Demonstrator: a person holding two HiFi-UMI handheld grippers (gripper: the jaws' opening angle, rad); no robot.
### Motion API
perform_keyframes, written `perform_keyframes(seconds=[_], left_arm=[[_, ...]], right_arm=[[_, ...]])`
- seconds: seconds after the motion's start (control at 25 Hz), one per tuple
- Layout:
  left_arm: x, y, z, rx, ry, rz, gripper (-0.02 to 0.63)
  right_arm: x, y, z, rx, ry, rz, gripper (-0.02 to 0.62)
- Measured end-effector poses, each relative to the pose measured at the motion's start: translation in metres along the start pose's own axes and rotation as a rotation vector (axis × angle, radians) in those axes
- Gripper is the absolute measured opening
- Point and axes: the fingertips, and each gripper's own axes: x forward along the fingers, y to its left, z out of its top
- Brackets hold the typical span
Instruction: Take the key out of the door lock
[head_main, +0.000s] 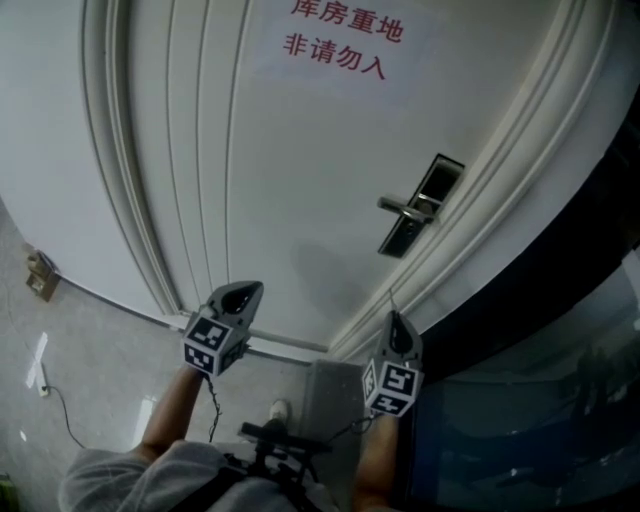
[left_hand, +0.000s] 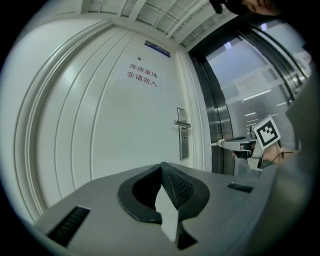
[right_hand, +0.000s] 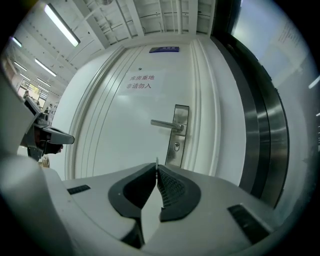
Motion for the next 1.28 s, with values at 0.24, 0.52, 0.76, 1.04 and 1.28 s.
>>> perform_keyframes(seconds=[0.24, 0.52, 0.76, 1.04, 1.28], left_arm=[[-0.023, -0.012, -0.002, 0.013, -0.006, -0.012, -0.008], [-0.043, -0.026, -0.002, 0.031, -0.013, -0.021, -0.007], [-0.054, -0.035, -0.006, 0.036, -0.013, -0.025, -0.008], [-0.062, -0.039, -0.008, 0.041, -0.008, -0.02, -0.008], [-0.064, -0.039, -0.008, 0.042, -0.008, -0.015, -0.008]], right_arm=[[-0.034, 0.015, -0.004, 0.037, -0.008, -0.005, 0.02], [-0.064, 0.023, -0.007, 0.071, -0.007, -0.01, 0.02], [-0.079, 0.024, -0.013, 0.079, -0.013, -0.016, 0.02], [-0.086, 0.028, -0.016, 0.065, -0.007, 0.006, 0.018], [-0.085, 0.032, -0.017, 0.06, 0.0, 0.013, 0.018]])
